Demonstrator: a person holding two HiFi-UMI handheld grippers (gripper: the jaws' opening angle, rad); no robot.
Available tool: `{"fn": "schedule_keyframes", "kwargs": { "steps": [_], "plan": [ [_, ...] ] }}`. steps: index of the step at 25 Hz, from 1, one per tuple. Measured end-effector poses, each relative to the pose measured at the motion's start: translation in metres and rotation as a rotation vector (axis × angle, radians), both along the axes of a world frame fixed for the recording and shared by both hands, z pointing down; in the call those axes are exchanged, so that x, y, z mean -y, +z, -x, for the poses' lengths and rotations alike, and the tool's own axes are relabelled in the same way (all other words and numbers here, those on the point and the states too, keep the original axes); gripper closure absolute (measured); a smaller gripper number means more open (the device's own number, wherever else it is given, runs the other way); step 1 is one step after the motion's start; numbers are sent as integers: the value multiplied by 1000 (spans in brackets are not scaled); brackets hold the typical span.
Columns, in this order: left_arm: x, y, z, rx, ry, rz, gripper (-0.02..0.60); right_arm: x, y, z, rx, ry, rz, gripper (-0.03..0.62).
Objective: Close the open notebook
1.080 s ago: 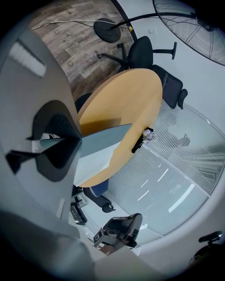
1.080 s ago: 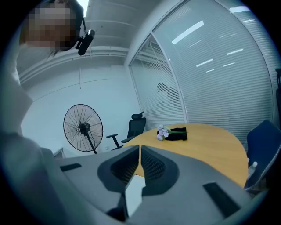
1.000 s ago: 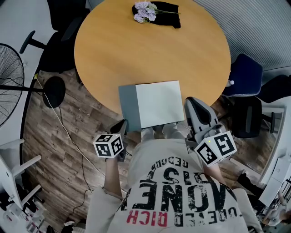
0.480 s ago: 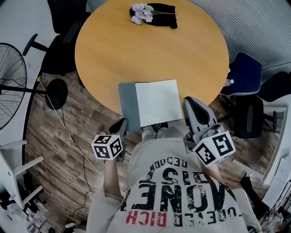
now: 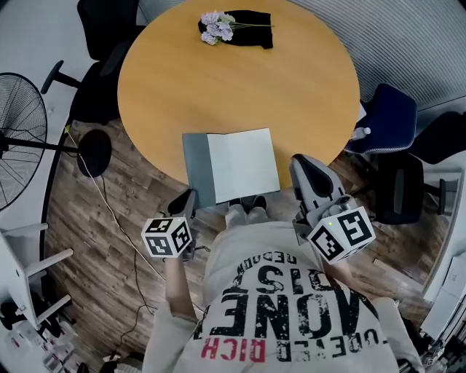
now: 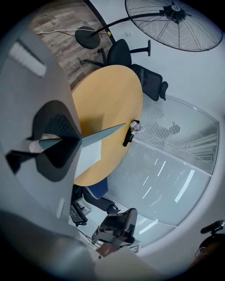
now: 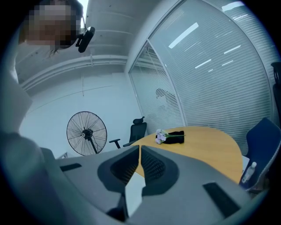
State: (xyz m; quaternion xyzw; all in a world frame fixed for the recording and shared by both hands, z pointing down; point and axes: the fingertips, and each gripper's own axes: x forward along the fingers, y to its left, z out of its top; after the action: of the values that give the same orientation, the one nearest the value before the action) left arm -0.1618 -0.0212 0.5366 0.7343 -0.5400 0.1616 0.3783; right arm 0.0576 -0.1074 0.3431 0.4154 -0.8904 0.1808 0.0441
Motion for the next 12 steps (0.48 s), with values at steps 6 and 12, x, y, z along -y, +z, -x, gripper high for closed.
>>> {"fn": "schedule_keyframes", "kwargs": {
  "steps": [6,12],
  "plan": [
    [0,-17,-15,25,-18,-42,563,-9,1,-13,17,-30,2,574],
    [0,-28,-35,28,-31,-71,563,-19,6,-20,11,-81,7,574]
  ]
}}
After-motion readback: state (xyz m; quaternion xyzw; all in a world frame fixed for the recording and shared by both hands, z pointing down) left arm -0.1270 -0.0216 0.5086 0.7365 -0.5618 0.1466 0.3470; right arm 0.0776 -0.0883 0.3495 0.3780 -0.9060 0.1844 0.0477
